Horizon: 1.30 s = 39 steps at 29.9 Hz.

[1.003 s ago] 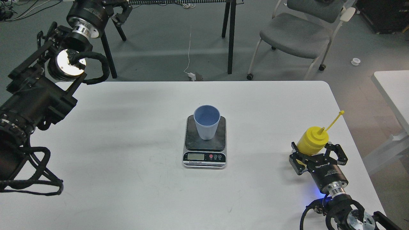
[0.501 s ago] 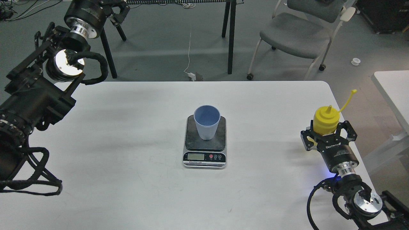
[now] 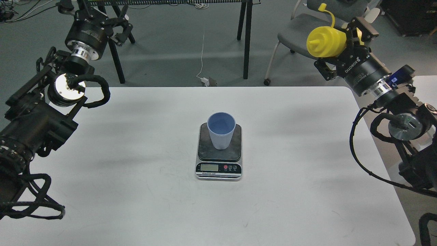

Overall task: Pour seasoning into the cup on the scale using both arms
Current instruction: 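Lift the yellow bottle and tilt its nozzle down over the cup, then hold the inverted bottle above the cup to pour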

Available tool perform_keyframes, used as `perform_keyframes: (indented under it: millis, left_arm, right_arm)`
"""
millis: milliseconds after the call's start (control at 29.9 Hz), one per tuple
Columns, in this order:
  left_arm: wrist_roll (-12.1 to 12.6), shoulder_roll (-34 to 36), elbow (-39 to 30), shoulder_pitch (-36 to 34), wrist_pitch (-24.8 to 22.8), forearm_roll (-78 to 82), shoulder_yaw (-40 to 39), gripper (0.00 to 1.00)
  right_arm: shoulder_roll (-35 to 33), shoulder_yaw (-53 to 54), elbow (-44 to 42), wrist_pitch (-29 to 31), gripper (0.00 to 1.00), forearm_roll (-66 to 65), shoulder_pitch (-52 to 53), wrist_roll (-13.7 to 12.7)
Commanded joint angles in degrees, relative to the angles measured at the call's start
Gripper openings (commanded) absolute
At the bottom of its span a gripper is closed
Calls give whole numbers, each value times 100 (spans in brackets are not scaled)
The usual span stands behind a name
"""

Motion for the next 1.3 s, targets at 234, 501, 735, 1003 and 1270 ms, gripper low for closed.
perform_keyframes:
  millis: [234,501,735,1003,1270]
  left_arm:
    - [-28,91,3,432,-381,-2,-17,99]
    - [-28,196,3,538,-381,-2,-96,99]
    - [-19,232,-6,529,-381,-2,-123,99]
    - [-19,223,-6,529,-381,-2,-123,99]
    - [-19,267,3,529,-381,-2,-123,99]
  right_arm:
    - [89,-1570,99,-584,37,-3327,1247,195]
    - [800,-3356,-155,-1780,37,-5094,2162,345]
    - [1311,-4024,-621,-2334,37,-6431,2277,354]
    - [1539,-4676,-823,-2809,37,-6607,2224,362]
    - [1566,-4693,-938,-2879,37,-6608,2171,389]
